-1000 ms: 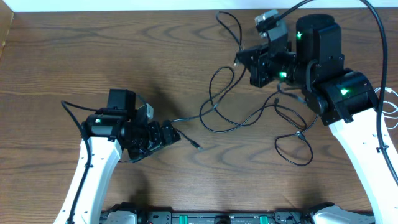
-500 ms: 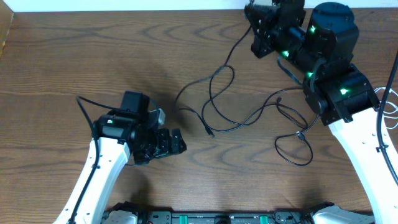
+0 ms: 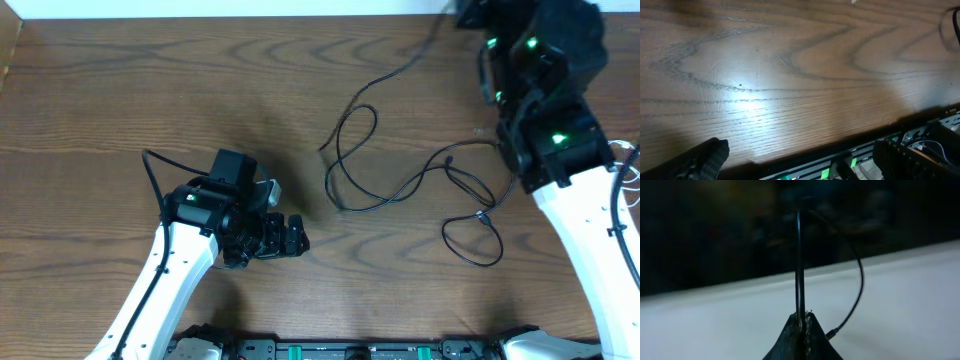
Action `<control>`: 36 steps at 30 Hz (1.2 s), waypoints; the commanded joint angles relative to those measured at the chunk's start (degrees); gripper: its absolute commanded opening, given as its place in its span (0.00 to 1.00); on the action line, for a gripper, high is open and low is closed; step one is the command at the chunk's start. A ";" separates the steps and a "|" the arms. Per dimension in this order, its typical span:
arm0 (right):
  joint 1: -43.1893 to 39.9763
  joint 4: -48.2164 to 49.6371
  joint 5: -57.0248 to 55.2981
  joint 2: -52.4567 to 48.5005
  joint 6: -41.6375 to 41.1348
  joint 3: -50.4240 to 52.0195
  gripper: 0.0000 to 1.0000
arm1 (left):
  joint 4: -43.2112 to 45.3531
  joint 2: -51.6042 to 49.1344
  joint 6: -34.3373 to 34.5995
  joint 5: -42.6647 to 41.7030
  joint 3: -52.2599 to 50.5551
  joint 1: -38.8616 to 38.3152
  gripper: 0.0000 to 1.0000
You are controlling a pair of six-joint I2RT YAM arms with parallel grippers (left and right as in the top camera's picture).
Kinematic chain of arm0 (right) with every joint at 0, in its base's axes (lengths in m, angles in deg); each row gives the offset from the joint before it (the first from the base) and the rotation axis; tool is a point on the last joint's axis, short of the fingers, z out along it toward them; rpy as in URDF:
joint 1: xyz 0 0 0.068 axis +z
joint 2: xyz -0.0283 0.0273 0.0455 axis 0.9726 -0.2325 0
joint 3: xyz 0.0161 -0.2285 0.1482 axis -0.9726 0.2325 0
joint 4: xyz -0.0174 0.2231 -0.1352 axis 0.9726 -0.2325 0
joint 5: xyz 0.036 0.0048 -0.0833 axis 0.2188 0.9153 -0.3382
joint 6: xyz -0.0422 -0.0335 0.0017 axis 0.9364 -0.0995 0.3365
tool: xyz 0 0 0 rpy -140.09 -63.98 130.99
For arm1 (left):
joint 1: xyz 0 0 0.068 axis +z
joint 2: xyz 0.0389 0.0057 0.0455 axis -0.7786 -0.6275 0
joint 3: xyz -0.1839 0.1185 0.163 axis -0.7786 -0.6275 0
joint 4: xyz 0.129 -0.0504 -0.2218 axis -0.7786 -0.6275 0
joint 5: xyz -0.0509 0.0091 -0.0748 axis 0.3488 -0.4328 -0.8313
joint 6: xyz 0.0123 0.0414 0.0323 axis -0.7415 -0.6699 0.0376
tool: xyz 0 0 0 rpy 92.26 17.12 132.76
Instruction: Untangle cables
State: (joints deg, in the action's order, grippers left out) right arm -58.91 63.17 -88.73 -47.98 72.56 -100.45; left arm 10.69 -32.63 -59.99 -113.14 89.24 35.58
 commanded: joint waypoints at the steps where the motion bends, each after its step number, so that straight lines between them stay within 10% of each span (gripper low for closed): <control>1: -3.85 0.11 -13.64 0.07 -7.78 -0.76 0.01 | -0.11 -0.02 -0.92 1.01 -0.57 -0.24 0.98; 14: -21.99 -15.19 -17.55 -0.50 -10.23 -0.76 0.01 | 1.18 -0.09 -0.92 0.98 -0.57 -0.24 0.98; 23: -35.41 -33.75 -16.85 -2.38 -27.71 -0.76 0.02 | 1.62 -0.09 -0.90 0.98 -0.57 -0.24 0.98; 36: -39.82 -43.39 -11.80 -9.05 -27.89 -0.72 0.01 | 1.57 -0.09 -0.68 0.96 -0.57 -0.24 0.98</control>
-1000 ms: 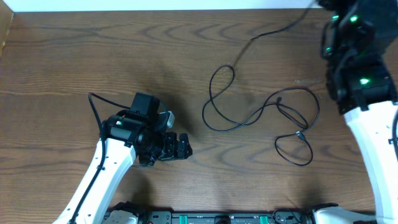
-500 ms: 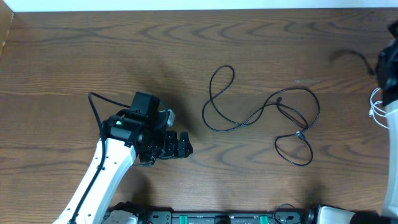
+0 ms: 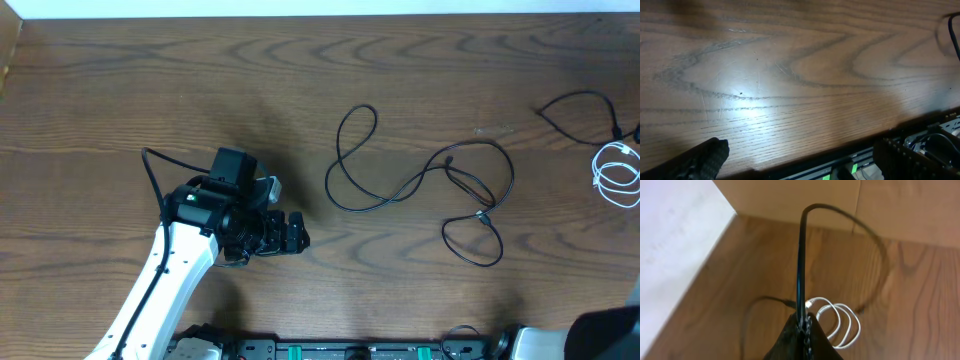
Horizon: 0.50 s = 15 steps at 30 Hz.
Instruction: Untangle cables
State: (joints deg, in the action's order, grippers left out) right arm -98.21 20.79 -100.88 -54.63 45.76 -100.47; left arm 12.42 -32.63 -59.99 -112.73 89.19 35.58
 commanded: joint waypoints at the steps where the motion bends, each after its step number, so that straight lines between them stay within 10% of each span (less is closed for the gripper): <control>1: -0.55 -1.36 0.33 -3.23 -0.90 -0.70 0.01 | -0.15 -0.09 -0.70 0.55 -0.52 -0.24 0.98; 11: -1.68 -5.14 0.72 -12.55 0.92 -0.70 0.01 | -0.13 -0.09 -0.70 0.57 -0.52 -0.24 0.98; 15: -1.62 -5.49 1.27 -15.47 4.76 -0.70 0.47 | -0.13 -0.09 -0.70 0.57 -0.52 -0.24 0.98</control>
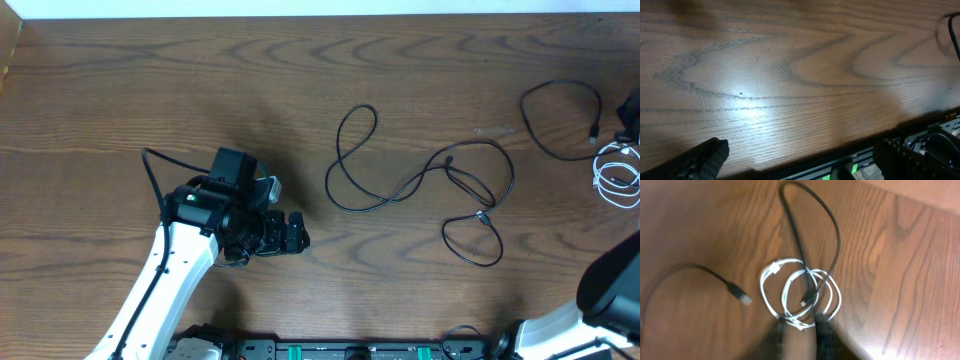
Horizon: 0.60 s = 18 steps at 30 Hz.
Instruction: Untangle cables
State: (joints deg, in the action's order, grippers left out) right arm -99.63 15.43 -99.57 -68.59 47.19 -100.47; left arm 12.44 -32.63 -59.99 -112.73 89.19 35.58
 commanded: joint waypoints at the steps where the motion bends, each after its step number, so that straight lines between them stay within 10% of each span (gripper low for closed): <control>1: -0.20 -0.09 0.76 -2.05 4.96 -0.70 0.58 | -0.15 -0.09 -0.70 0.57 -0.52 -0.24 0.98; 5: -0.20 -0.15 3.89 -2.82 9.07 -0.70 0.97 | -0.04 -0.09 -0.70 0.57 -0.52 -0.24 0.98; 18: 1.86 -12.96 43.06 -2.95 24.83 -0.68 0.99 | 3.78 -0.70 2.80 0.59 -0.52 -0.24 0.98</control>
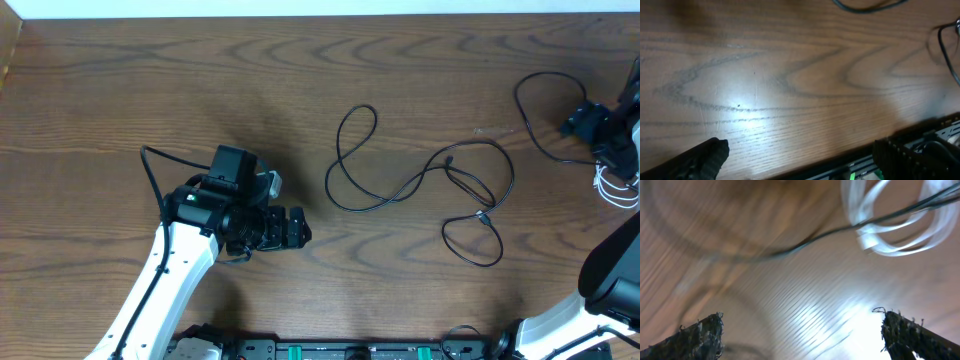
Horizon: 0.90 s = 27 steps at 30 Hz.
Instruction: Untangle cables
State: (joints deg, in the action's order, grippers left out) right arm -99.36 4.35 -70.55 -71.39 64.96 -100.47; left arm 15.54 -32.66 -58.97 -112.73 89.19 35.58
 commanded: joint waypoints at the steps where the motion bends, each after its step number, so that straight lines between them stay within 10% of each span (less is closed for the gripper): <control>1: 2.21 -2.60 14.95 -0.15 8.70 -0.68 0.99 | 0.98 -0.90 2.25 0.59 -0.52 -0.24 0.98; 27: 29.77 5.57 10.54 -3.21 21.70 9.29 0.99 | 6.64 -14.29 7.32 0.74 -0.52 -0.24 0.98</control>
State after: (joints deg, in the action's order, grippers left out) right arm -70.86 7.91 -57.87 -72.92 85.61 -94.14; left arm 22.28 -45.42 -52.21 -112.71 89.19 35.58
